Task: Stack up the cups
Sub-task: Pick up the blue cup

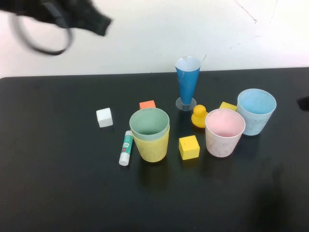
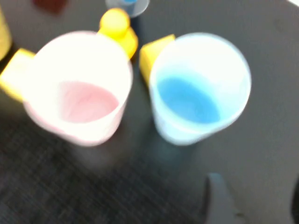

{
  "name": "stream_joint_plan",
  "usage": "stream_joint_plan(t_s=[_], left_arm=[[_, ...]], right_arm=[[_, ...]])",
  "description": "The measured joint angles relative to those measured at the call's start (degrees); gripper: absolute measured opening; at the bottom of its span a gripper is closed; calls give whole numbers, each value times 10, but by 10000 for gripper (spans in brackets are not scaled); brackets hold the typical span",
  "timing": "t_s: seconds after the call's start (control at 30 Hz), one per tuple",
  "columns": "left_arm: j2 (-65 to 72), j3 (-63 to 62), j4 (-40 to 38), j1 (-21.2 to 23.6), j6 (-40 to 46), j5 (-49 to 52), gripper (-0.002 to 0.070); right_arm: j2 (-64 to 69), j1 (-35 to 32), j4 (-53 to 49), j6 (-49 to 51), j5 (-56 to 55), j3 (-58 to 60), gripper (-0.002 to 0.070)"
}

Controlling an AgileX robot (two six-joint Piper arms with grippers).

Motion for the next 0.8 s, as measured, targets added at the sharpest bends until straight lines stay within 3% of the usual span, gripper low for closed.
stream_joint_plan(t_s=[0.03,0.17,0.5,0.6,0.7,0.8], left_arm=[[-14,11,0,0,1,1,3],[-95,104,-1,0,3,-18,2],[-316,370,0,0,3,-134,2],[-380,428,0,0,3,-172,2],[-431,471,0,0,3,-209,2],[-463,499,1,0,3,-230,2]], right_arm=[[40,0,0,0,7,-33,349],[138,0,5,0,40,-128,408],[303,0,9,-1,63,-236,408],[329,0,9,-1,75,-249,327],[342,0,16,-1,97,-269,139],[343,0,26,-1,127,-309,41]])
